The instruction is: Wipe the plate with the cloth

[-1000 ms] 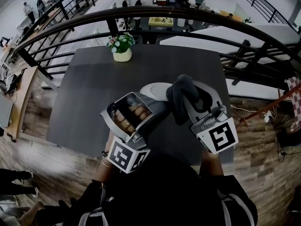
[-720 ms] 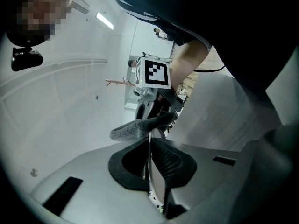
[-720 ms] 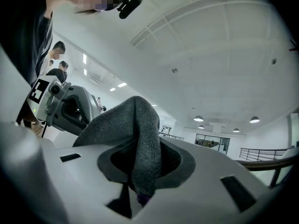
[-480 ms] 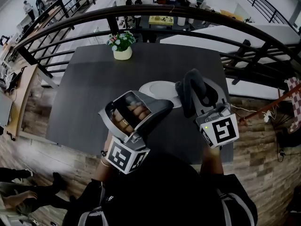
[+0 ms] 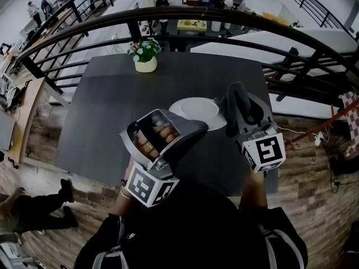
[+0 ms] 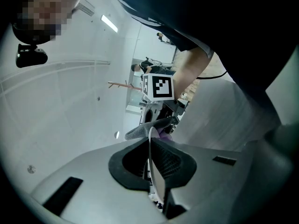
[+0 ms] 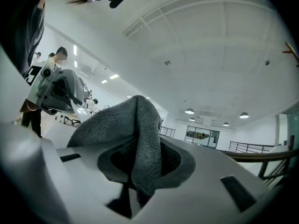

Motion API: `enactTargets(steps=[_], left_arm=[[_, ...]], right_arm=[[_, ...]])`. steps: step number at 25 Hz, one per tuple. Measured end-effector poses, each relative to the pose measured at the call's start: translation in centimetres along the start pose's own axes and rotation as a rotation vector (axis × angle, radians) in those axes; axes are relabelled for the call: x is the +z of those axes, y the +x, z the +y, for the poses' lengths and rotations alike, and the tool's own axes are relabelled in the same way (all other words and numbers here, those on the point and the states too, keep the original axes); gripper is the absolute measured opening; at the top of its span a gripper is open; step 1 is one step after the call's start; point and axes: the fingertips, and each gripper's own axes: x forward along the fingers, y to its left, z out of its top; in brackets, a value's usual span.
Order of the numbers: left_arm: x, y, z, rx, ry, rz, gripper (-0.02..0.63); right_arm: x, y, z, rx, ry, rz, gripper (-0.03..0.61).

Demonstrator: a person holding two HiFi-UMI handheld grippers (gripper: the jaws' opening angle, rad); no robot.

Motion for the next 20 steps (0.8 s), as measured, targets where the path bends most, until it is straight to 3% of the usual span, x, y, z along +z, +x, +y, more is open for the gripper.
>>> enactTargets(steps=[13, 20], left_arm=[[-0.2, 0.2, -0.4, -0.011, -0.014, -0.008, 0.02], [-0.8, 0.2, -0.7, -0.029, -0.014, 0.011, 0.02]], right_arm=[[0.6, -1.0, -3.9, -0.102, -0.03, -0.003, 0.08], [4.5, -0.7, -2.5, -0.067, -0.054, -0.106, 0.08]])
